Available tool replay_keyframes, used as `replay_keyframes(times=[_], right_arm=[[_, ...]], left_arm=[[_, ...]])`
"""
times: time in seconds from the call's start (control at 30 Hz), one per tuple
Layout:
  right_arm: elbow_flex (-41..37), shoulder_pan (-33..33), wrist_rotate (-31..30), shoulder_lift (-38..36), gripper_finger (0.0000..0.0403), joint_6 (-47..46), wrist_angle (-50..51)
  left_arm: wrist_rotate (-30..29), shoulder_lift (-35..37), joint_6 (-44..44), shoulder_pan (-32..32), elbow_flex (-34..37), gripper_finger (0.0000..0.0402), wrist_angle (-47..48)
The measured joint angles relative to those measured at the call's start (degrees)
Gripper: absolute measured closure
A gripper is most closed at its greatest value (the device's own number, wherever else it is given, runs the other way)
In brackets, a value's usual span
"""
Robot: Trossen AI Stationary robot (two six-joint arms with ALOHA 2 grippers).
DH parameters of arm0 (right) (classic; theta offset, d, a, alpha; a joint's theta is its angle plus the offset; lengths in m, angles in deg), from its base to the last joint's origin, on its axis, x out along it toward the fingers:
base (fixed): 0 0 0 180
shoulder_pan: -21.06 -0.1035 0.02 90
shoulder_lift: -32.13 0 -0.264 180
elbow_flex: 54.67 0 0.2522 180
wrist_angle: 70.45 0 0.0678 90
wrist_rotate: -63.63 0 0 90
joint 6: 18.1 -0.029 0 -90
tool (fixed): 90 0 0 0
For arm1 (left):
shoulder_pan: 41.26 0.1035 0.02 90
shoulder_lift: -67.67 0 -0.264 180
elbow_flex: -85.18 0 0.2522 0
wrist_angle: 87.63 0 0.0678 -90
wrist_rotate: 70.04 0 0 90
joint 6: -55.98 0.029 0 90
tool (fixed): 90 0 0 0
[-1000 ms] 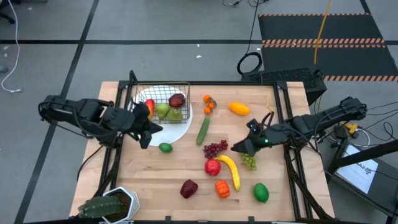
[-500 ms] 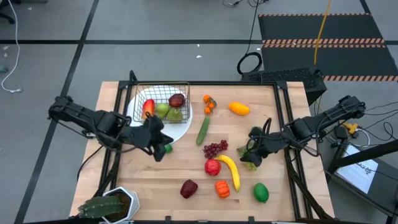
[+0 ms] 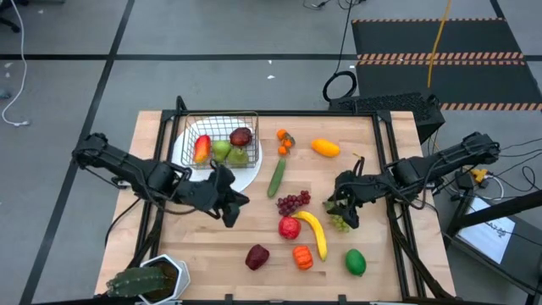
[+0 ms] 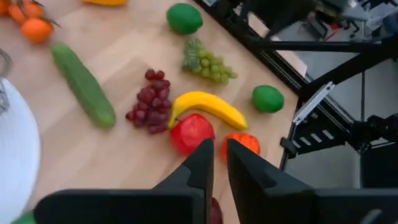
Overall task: Build produce basket
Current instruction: Put the orange apple into the wired basket
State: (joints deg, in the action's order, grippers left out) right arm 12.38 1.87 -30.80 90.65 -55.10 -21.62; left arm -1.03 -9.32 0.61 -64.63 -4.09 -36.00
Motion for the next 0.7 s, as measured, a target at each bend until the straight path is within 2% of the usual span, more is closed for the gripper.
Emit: replay_keyframes(times=[0.17, 0.37, 0.7], right_arm=[[-2.33, 1.63, 4.62, -0.02, 0.0193, 1.18, -2.39], [-6.40, 1.83, 4.49, -0.02, 0.0193, 5.31, -9.18], [-15.34, 4.23, 4.79, 0.00, 0.0193, 9.00, -25.17]], left_arm=[[-0.01, -5.13, 0.31, -1.68, 0.07, 0.0309, -8.19], [1.67, -12.69, 2.46, -1.31, 0.02, 0.0257, -20.48], [7.12, -26.08, 2.25, 0.39, 0.02, 0.0250, -32.56]])
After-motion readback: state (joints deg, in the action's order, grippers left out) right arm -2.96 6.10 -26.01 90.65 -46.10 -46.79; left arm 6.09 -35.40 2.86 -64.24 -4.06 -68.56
